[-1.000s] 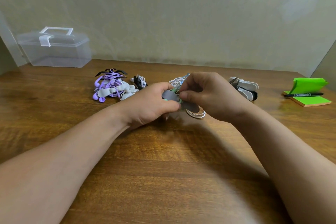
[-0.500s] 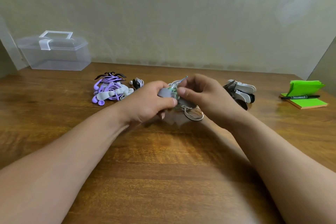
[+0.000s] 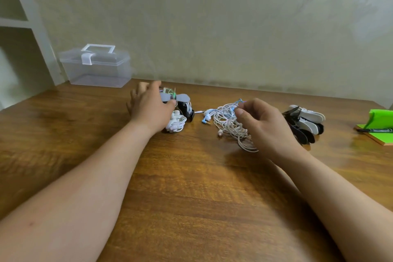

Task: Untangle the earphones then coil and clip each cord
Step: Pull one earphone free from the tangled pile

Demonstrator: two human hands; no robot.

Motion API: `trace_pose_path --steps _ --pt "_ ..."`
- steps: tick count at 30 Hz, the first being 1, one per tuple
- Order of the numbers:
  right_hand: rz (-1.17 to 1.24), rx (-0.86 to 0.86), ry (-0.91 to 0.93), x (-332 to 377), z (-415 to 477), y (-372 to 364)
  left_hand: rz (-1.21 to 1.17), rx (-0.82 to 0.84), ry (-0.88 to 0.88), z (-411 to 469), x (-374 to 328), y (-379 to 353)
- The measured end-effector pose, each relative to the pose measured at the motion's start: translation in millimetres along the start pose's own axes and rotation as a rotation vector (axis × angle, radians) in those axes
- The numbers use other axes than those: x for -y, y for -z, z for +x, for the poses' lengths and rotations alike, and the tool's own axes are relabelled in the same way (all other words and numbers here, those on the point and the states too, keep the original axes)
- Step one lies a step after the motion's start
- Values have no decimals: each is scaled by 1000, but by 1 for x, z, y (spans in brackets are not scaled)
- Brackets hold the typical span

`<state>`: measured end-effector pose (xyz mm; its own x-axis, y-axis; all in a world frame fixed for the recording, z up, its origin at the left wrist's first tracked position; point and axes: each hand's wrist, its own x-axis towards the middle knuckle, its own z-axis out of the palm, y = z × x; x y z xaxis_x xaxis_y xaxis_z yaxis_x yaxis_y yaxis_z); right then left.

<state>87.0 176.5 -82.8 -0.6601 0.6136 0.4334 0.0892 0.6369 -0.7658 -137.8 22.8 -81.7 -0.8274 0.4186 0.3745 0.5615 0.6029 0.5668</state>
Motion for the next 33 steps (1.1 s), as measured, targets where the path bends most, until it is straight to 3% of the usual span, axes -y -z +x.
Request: trace_pose_path --steps 3,9,15,18,21,26,29,33 --pt "-29 -55 -22 -5 4 2 19 -57 -86 -4 -5 3" --pt "-41 -72 -30 -6 6 5 20 -3 -213 -12 -17 4" --pt "-1 -155 -79 -12 15 8 -76 -98 -395 -33 -44 -2" --pt "79 -262 -176 -22 23 18 -244 61 -457 -47 -66 -13" --pt "42 -314 -223 -30 27 26 -272 308 -375 -52 -82 -25" --pt "-95 -310 -190 -27 27 31 -139 272 -362 -56 -88 -41" --pt "-343 -200 -181 -24 25 40 -112 248 -380 -59 -93 -46" --pt "-585 140 -236 -20 23 41 10 321 -400 -60 -97 -55"
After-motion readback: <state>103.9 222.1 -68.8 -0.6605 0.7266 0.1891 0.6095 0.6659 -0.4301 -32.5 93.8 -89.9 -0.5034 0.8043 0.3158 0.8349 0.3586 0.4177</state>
